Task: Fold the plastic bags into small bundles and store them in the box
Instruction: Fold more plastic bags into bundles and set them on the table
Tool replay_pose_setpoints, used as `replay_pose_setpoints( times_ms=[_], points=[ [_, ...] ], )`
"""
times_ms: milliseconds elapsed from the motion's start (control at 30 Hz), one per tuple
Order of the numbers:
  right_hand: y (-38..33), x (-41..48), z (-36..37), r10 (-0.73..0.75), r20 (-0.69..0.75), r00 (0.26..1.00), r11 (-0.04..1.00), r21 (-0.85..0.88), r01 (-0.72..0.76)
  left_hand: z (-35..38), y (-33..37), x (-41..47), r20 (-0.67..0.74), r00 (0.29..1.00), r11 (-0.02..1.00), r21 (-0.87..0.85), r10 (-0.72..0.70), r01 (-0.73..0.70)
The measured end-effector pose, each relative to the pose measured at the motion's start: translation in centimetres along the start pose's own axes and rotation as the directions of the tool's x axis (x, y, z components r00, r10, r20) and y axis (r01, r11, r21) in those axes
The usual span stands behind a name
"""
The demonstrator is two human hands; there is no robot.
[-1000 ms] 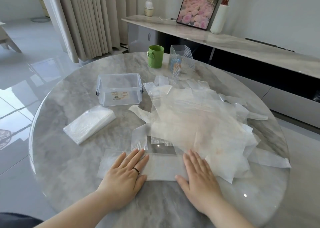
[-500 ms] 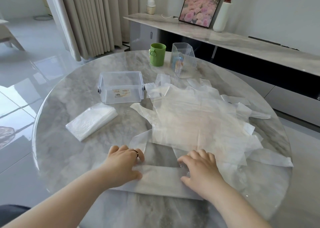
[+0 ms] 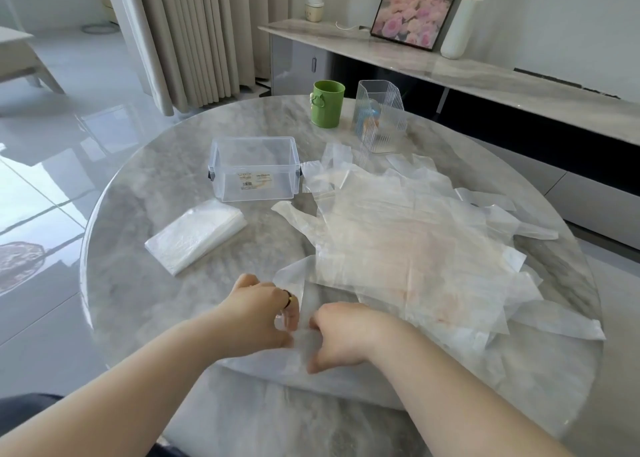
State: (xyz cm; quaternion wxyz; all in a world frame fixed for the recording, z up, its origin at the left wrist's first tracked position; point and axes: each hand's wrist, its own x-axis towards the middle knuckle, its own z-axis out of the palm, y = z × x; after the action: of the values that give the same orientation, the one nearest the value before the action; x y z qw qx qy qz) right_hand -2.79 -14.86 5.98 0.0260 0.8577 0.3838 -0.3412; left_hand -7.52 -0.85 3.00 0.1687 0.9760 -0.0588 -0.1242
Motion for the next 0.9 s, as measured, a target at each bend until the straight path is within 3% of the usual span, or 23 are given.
replay_pose_setpoints(
  times_ms=[33, 100, 167, 200, 300, 433, 533, 600, 767, 833, 900],
  points=[
    [0.1, 0.4, -0.2, 0.005, 0.023, 1.000, 1.000, 0.008, -0.006, -0.2, 0.0, 0.0, -0.070, 0.998, 1.000, -0.019, 0.003, -0.004],
    [0.5, 0.8, -0.5, 0.022, 0.022, 1.000, 0.993, 0.118, -0.025, 0.1, -0.3, 0.1, -0.348, 0.935, 0.996, 0.079, 0.075, -0.050],
    [1.4, 1.3, -0.5, 0.081, -0.051, 0.995, 0.920, 0.388, -0.055, 0.3, -0.6, -0.1, -0.506, 0.860, 0.997, 0.064, 0.064, -0.036],
    [2.0, 1.4, -0.4, 0.137, -0.106, 0.985, 0.836, 0.545, -0.058, 0.4, -0.8, -0.2, -0.562, 0.825, 0.998, 0.050, 0.057, -0.035],
    [3.8, 1.9, 0.2, 0.336, -0.226, 0.914, 0.521, 0.853, 0.020, 1.0, -0.6, -0.7, -0.608, 0.792, 0.996, 0.082, 0.065, -0.018],
    [5.1, 1.9, 0.3, 0.481, -0.155, 0.863, 0.099, 0.988, 0.121, 2.5, -0.3, -1.0, -0.505, 0.854, 0.986, 0.158, 0.121, -0.046],
    [5.3, 2.1, 0.5, 0.528, -0.088, 0.844, -0.029, 0.992, 0.122, 4.4, 0.0, -0.8, -0.474, 0.860, 0.977, 0.179, 0.189, -0.115],
    [5.2, 2.6, 0.9, 0.546, -0.107, 0.831, 0.001, 0.992, 0.127, 5.0, 0.2, -0.6, -0.477, 0.851, 0.971, 0.191, 0.219, -0.142],
    [5.2, 2.4, 1.1, 0.626, -0.275, 0.730, 0.337, 0.939, 0.066, 5.4, 0.7, 0.2, -0.522, 0.779, 0.931, 0.291, 0.348, -0.221],
    [5.9, 1.2, 1.4, 0.596, -0.367, 0.714, 0.534, 0.845, -0.011, 5.8, 0.7, 0.4, -0.514, 0.770, 0.915, 0.333, 0.378, -0.227],
    [6.3, -0.9, 2.4, 0.475, -0.580, 0.661, 0.819, 0.567, -0.091, 6.2, 0.6, 0.5, -0.483, 0.779, 0.901, 0.363, 0.400, -0.238]
  ],
)
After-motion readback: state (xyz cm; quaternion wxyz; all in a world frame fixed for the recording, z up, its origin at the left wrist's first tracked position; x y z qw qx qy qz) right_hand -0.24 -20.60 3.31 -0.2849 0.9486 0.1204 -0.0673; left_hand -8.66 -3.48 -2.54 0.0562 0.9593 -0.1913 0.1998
